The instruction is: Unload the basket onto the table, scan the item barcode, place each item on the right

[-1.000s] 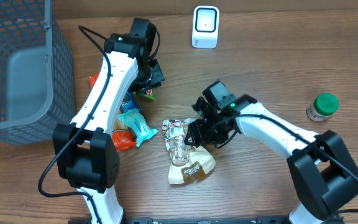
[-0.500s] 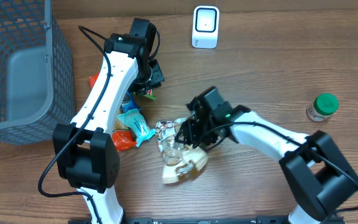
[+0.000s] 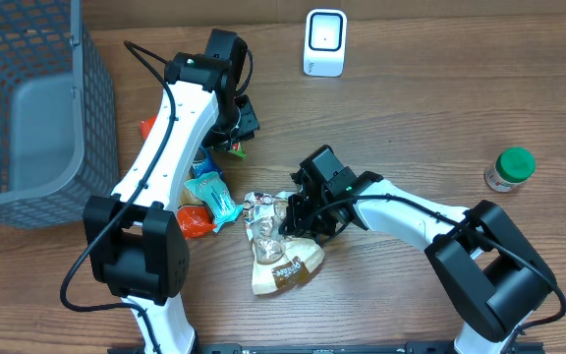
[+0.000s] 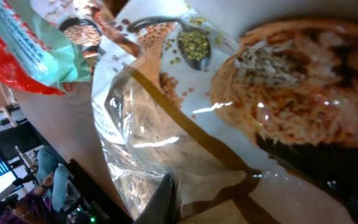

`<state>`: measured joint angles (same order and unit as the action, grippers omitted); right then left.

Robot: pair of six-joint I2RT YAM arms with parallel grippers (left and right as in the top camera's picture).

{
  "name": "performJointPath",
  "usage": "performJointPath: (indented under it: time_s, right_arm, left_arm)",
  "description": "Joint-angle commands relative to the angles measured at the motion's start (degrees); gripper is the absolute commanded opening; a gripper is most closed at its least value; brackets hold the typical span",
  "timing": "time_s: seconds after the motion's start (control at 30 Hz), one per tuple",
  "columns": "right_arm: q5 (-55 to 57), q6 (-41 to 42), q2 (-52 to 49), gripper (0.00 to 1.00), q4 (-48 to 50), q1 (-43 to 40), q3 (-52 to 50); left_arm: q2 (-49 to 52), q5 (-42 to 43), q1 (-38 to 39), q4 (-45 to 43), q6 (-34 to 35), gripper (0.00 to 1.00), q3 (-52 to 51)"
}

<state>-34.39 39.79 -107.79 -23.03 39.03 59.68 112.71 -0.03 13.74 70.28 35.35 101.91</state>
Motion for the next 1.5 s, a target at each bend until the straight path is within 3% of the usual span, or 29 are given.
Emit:
performJointPath:
  time_s: [0.0, 0.13, 0.27, 0.4, 0.53, 0.7, 0.9, 1.03, 1.23, 1.3, 1.47]
  right_arm:
    - [6.6, -1.8, 1.9, 0.04, -4.2, -0.2, 2.1]
    - [21.2, -5.6, 6.1, 0.04, -15.2, -0.2, 6.0]
    - [44.0, -7.3, 10.5, 0.04, -25.3, 0.2, 8.4]
    - [65.1, -7.3, 13.1, 0.04, -30.1, 0.3, 8.4]
    - [76.0, -11.4, 13.2, 0.04, -30.3, 0.8, 8.4]
    - [83.0, -17.7, 13.2, 0.04, -26.3, 3.0, 8.4]
    - [83.2, -27.8, 11.3, 0.04, -17.9, 4.8, 8.4]
    - [85.9, -28.1, 6.8, 0.04, -18.2, 4.8, 8.4]
    - [100.2, -29.0, 4.5, 0.04, -18.0, 7.0, 8.4]
    - [97.3, -30.5, 4.5, 0.04, -17.7, 8.0, 8.4]
    - [78.0, -30.9, 4.5, 0.06, -18.2, 10.4, 8.4]
  left_arm:
    - [-1.4, -0.2, -0.2, 0.1, -1.1, 0.3, 0.5]
    - [-1.4, -0.2, -0.2, 0.0, -1.1, 0.3, 0.5]
    - [-1.4, -0.1, -0.2, 0.0, -1.1, 0.3, 0.5]
    - [-1.4, -0.2, -0.2, 0.0, -1.1, 0.3, 0.5]
    - [-1.4, -0.2, -0.2, -0.1, -1.1, 0.3, 0.5]
    - [-1.4, -0.2, -0.2, -0.2, -1.1, 0.3, 0.5]
    - [-1.4, -0.2, -0.2, -0.5, -1.1, 0.3, 0.5]
    - [-1.4, -0.2, -0.2, -0.4, -1.1, 0.3, 0.5]
    - [-1.4, -0.6, -0.2, -0.7, -1.1, 0.31, 0.5]
    - [-1.4, -0.6, -0.3, -1.0, -1.1, 0.32, 0.5]
    - [-1.4, -0.6, -0.3, -1.4, -1.2, 0.33, 0.5]
